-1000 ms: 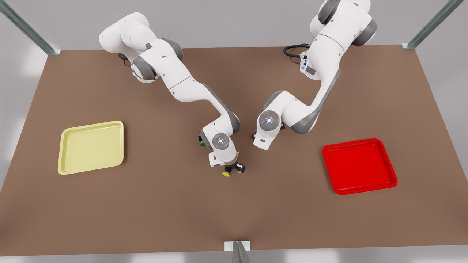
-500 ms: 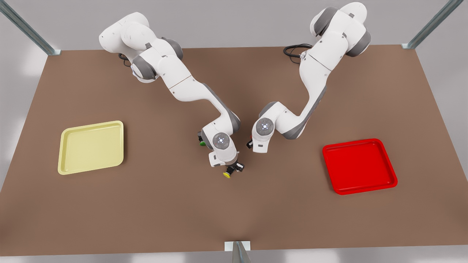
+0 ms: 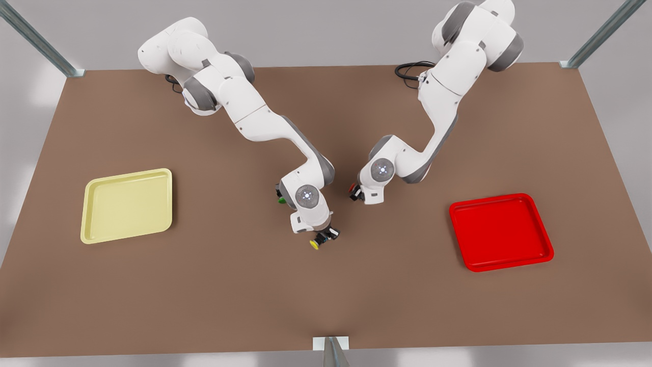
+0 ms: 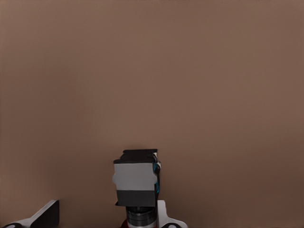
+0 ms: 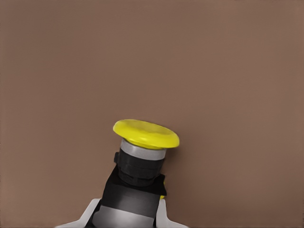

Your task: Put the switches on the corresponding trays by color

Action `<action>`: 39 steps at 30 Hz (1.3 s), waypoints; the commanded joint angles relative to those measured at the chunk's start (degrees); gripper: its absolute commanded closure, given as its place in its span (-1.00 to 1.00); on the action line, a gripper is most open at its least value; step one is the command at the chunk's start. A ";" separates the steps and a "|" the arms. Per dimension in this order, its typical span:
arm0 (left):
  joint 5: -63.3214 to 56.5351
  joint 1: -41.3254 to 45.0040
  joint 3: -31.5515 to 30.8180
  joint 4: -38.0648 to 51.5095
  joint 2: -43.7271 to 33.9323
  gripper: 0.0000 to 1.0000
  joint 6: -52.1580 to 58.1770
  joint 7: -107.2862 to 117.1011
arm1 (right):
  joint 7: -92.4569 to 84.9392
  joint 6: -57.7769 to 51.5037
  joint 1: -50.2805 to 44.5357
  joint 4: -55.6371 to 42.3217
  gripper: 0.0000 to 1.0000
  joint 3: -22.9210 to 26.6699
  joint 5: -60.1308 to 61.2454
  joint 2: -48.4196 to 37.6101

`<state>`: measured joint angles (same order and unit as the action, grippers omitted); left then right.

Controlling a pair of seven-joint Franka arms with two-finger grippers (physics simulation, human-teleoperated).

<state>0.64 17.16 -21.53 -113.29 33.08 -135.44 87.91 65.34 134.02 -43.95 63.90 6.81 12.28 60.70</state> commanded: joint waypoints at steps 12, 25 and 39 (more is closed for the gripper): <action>-0.29 -1.25 0.44 -1.58 -2.58 -0.99 -2.54 -6.95 | -40.98 -0.17 21.09 41.56 0.01 0.39 -5.69 -32.65; -5.03 0.07 2.37 -0.70 -1.27 -0.98 -5.71 -15.57 | -63.67 0.19 34.02 58.88 0.01 15.86 -17.47 -37.50; -4.86 1.04 2.28 -2.81 -0.39 -0.98 -6.33 -6.78 | -63.23 -4.55 35.16 56.51 -1.00 13.67 -18.52 -45.58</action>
<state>-4.21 18.19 -19.25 -116.10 32.75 -141.82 81.12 1.98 126.28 -8.93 118.07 19.70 -6.28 14.32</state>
